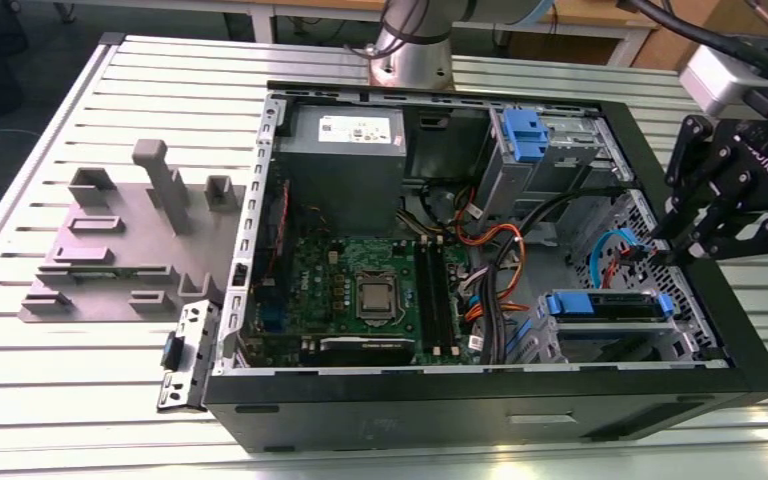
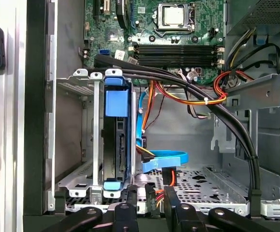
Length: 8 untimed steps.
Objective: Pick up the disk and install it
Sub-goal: 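Insert the first disk wire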
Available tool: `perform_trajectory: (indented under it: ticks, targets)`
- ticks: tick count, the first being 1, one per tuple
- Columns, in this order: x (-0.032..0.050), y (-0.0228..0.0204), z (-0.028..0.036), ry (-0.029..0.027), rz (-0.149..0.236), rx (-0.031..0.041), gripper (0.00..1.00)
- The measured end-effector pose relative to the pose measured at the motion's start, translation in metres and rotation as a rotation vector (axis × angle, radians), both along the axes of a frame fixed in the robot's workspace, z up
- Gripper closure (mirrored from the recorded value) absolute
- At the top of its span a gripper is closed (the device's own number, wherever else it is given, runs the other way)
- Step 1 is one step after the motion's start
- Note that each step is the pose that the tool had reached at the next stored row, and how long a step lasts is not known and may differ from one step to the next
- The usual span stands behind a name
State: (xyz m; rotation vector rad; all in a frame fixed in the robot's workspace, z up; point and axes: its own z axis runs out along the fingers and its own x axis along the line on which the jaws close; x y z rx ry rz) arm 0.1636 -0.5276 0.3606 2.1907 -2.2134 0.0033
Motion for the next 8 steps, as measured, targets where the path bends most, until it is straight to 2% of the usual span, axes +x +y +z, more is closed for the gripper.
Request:
perform_trajectory:
  ticks: [4,8]
  targets:
    - [0.0015,0.0001,-0.0035,0.0008,0.000,-0.0104,0.64]
    - [0.0026,0.0004,-0.0062,0.0019,0.000,-0.0142,0.64]
